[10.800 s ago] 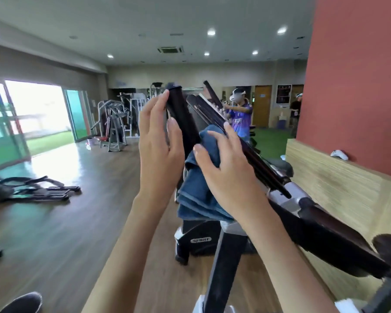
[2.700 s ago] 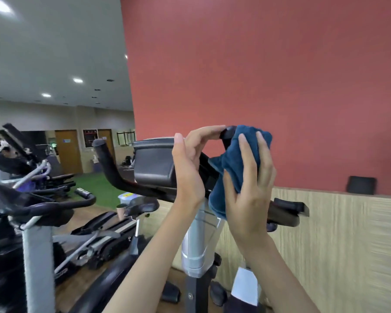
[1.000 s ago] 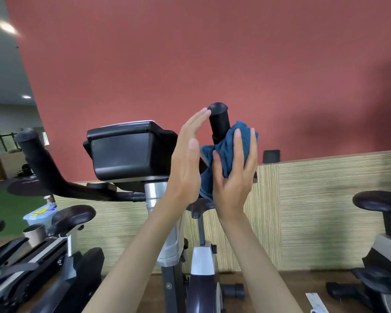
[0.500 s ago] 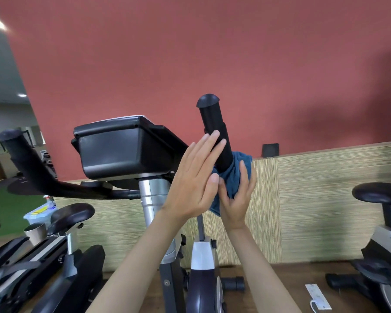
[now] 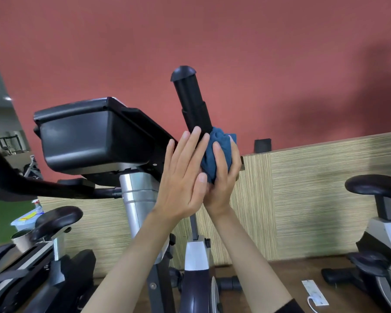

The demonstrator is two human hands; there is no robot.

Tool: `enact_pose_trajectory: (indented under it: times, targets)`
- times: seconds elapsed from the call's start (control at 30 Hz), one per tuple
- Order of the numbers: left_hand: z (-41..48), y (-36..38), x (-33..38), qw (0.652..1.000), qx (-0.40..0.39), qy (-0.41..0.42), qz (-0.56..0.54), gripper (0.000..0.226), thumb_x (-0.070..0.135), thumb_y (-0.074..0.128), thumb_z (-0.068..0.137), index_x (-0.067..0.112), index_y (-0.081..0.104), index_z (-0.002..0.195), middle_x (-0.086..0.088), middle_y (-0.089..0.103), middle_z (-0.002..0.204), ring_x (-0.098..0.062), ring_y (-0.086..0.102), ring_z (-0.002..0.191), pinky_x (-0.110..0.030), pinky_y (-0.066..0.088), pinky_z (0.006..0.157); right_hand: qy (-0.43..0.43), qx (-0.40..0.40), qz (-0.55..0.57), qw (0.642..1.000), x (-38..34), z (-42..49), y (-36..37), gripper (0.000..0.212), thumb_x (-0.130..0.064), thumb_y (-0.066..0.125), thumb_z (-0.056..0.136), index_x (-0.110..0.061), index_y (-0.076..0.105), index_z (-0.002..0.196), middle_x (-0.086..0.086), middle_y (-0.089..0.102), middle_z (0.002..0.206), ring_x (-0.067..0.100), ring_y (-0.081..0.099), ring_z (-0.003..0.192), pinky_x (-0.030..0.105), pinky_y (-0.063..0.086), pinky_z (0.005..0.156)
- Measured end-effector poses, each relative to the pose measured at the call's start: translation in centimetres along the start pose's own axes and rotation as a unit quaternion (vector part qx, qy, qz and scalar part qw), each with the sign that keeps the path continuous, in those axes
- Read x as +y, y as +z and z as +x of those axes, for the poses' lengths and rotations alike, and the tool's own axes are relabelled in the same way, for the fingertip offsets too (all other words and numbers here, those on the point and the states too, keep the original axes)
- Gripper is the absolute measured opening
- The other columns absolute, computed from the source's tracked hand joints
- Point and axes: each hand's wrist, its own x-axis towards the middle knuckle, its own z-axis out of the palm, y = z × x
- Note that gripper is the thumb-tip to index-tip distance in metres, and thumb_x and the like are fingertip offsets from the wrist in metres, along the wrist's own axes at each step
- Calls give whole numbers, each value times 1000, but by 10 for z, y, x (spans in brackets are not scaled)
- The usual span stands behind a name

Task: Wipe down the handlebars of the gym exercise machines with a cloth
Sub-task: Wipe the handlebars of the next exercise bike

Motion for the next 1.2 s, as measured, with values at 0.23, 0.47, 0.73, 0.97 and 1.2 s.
enact_pose_trajectory:
  times: [0.23,0.47,0.73,0.97,1.2]
  targets:
    - [-33,40,-17,996,12,59,67,54,33,11,102,22,-4,152,12,-12,159,-12,-5,148,-39,-3,120,28,-19,17,999,73,-47,0,46,-36,53,97,-29,30,136,-7,23,148,4,24,140,28,31,114]
    - [-33,51,-19,990,15,49,130,54,32,12,100,25,-3,152,9,-11,160,-8,-10,146,-38,-3,120,144,-54,48,987,98,-68,-11,47,-45,50,96,-38,29,137,2,25,145,-3,19,140,23,28,114]
    - [-16,39,-23,948,53,128,287,45,22,37,104,20,25,148,5,-10,160,-14,-12,147,-42,2,118,134,-56,69,987,58,-49,-16,48,-41,50,97,-29,31,140,-17,19,149,7,22,141,37,27,116]
    - [5,26,-34,903,45,217,367,47,28,49,102,18,31,145,0,24,154,-20,-9,147,-45,11,117,86,-65,63,992,77,-48,-16,46,-39,52,96,-31,31,136,-28,14,148,-2,21,140,27,27,115]
    - [4,19,-37,899,11,233,370,60,20,65,92,15,34,143,-3,27,149,-26,-1,148,-45,13,118,185,-125,84,971,99,-67,-26,51,-32,55,93,-32,31,138,-13,21,145,-3,17,140,17,21,115]
